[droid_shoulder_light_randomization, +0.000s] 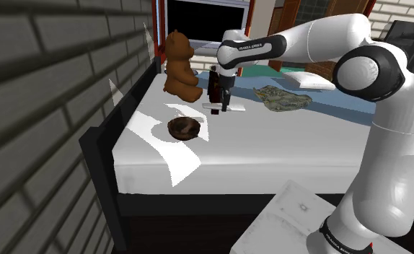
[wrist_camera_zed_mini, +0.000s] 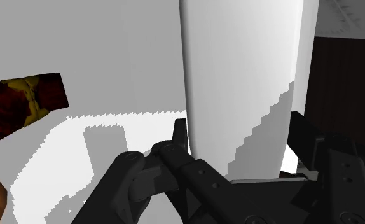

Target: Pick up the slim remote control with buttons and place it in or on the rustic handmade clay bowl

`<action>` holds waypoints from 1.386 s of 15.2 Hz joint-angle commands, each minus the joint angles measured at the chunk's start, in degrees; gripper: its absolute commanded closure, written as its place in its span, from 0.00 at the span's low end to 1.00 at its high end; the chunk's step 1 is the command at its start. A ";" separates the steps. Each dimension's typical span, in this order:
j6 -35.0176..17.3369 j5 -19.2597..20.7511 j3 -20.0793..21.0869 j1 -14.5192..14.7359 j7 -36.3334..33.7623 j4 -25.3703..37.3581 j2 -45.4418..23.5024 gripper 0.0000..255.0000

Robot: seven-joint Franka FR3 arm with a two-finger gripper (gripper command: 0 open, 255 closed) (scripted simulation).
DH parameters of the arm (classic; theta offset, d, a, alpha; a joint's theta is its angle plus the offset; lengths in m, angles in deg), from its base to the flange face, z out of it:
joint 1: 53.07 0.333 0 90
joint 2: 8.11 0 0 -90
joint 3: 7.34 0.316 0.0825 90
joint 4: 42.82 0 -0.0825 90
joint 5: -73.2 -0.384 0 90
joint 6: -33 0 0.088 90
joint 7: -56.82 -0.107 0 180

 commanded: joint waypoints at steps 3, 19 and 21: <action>3.07 0.07 0.00 0.02 -0.12 2.81 0.25 1.00; 10.53 -0.03 4.85 8.75 -14.32 26.56 -16.08 1.00; 8.87 -0.02 4.86 8.80 -14.32 24.70 -15.88 1.00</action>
